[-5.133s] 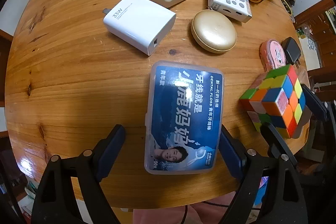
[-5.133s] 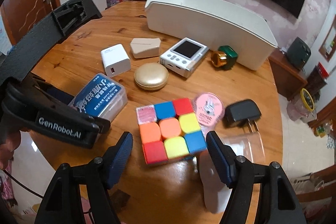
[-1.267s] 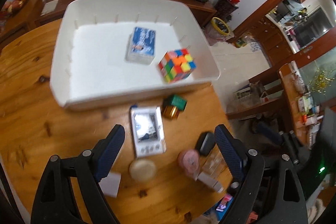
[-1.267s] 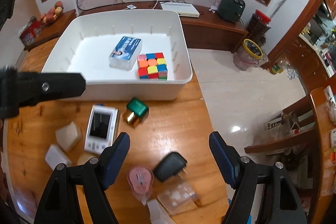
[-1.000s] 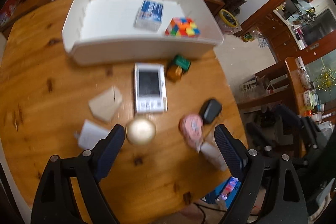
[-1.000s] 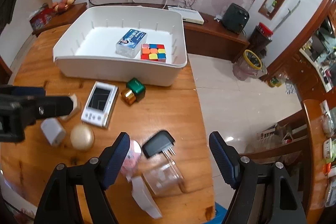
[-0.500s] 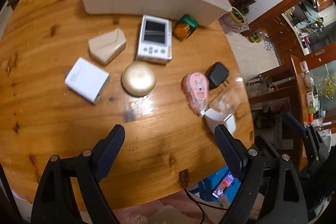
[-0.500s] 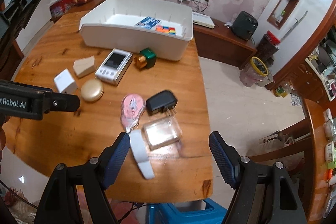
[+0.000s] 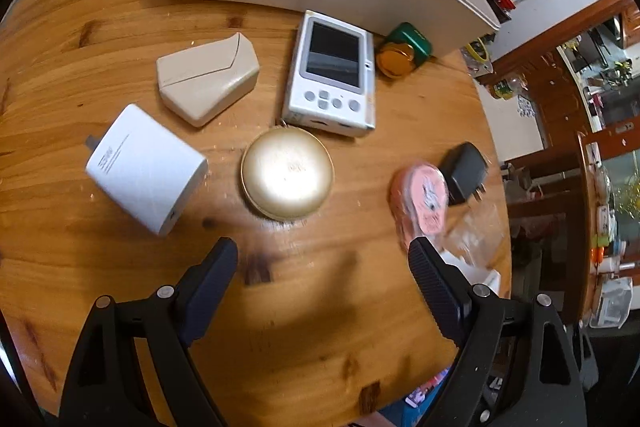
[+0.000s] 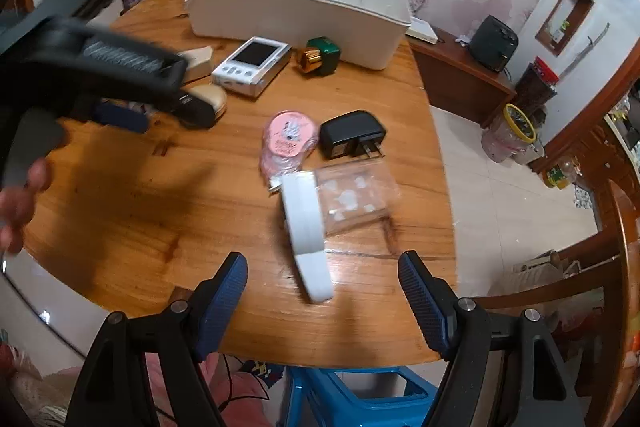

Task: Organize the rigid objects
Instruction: 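Grasp the gold compact with the left tool while the right tool grasps the white tape dispenser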

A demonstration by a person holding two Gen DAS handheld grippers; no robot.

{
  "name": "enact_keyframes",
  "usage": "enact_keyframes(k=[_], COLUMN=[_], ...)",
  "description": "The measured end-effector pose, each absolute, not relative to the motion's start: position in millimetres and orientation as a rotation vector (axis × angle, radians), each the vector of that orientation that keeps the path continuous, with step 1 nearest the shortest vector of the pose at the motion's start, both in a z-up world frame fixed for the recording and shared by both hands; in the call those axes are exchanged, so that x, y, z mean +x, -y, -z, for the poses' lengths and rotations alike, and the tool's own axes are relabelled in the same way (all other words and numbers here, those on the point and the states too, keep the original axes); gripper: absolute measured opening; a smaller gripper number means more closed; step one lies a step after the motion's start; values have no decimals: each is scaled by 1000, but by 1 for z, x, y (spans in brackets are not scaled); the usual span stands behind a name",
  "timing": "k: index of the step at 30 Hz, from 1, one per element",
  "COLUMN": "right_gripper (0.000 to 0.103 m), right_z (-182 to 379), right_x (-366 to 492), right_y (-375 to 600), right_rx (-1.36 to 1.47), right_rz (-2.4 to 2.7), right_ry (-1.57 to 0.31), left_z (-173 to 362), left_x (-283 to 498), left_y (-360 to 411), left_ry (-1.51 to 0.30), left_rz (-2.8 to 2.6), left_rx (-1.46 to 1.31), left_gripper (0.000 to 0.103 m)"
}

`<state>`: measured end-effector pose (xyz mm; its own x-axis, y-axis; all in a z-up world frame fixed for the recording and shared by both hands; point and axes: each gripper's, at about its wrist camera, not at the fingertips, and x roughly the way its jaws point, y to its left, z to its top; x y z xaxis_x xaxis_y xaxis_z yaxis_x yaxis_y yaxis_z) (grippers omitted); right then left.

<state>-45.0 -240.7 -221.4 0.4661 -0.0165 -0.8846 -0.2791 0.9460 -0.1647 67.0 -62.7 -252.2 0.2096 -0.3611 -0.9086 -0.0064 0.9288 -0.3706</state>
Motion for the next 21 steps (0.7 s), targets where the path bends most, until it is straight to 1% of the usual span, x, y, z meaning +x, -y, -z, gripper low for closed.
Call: enact_keyframes(k=[10,11,12,14,16,20,21], right_gripper=[77,76,70,63,58,54,50], right_z=[236,237,238,241,244,247,248], right_x=[-37,-35,-33,-29,-26,-21,-20], right_y=[228,228,228,228,228,229,229], right_rx=[-347,-348,-347,-344,-336,-329,-327], right_rz=[-161,-160,-162,-166,-167,-171,-173], right_ry=[-1032,-1033,-1036,-1048,-1062,-1075,-1077], left_z=[262,261,261,261,260,259,259], left_x=[81,80,82,84,83,81,82], left_y=[58,59,59,62,67,75,78], left_ry=[-1330,-1330,-1329,-1325,-1322,-1311,-1310], left_rz=[226,222,218,205,198,178,172], left_rx=[-351,-350,-347,-329,-320,-273,-260], left_gripper=[89,89,89,89,89,88,88])
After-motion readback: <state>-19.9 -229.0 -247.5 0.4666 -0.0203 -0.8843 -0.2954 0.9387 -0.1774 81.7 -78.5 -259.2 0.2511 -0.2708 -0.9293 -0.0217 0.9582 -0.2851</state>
